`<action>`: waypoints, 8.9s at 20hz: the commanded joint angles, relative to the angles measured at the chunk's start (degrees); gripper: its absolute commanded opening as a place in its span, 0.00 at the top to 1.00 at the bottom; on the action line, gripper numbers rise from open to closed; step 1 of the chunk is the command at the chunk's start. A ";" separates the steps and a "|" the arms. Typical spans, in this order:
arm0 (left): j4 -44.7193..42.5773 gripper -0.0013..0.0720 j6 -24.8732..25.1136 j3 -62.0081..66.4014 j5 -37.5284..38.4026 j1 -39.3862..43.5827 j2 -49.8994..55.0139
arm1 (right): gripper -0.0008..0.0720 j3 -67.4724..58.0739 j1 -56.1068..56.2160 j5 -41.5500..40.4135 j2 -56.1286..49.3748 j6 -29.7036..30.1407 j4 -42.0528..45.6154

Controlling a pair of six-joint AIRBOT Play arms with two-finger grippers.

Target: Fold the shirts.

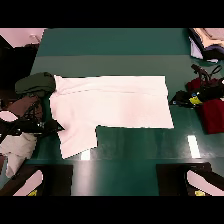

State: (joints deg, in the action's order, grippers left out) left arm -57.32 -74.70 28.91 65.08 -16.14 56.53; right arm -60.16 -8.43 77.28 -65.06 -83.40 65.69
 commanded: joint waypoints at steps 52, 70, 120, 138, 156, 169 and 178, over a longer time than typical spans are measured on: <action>8.33 0.95 -1.29 23.19 3.67 -0.02 -7.98 | 0.98 -1.44 -12.04 0.85 5.18 3.96 4.46; 16.22 0.16 4.68 28.83 -6.54 0.00 14.56 | 0.45 -18.51 -4.52 -8.52 -21.16 0.85 -0.15; 7.43 0.95 -7.45 75.60 1.77 45.42 59.45 | 0.97 -53.13 19.54 9.16 -27.17 3.69 -22.18; -14.69 0.95 -5.90 78.34 18.43 15.63 23.19 | 0.91 -53.44 46.86 -21.62 -44.35 14.62 -22.86; -12.79 0.95 -5.88 77.81 19.34 15.76 24.41 | 0.06 -20.55 17.35 -8.57 -30.49 14.32 -19.98; -11.17 0.95 -4.76 77.79 19.78 15.74 24.87 | 0.31 -32.76 29.27 -10.51 -50.23 12.44 -32.09; -11.19 0.95 -4.48 77.79 21.03 15.74 24.87 | 0.97 -28.61 27.67 -13.40 -43.87 14.05 -33.94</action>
State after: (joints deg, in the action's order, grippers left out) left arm -68.53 -79.44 106.72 85.43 -0.40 81.41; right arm -91.29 21.34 65.17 -112.60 -69.69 32.16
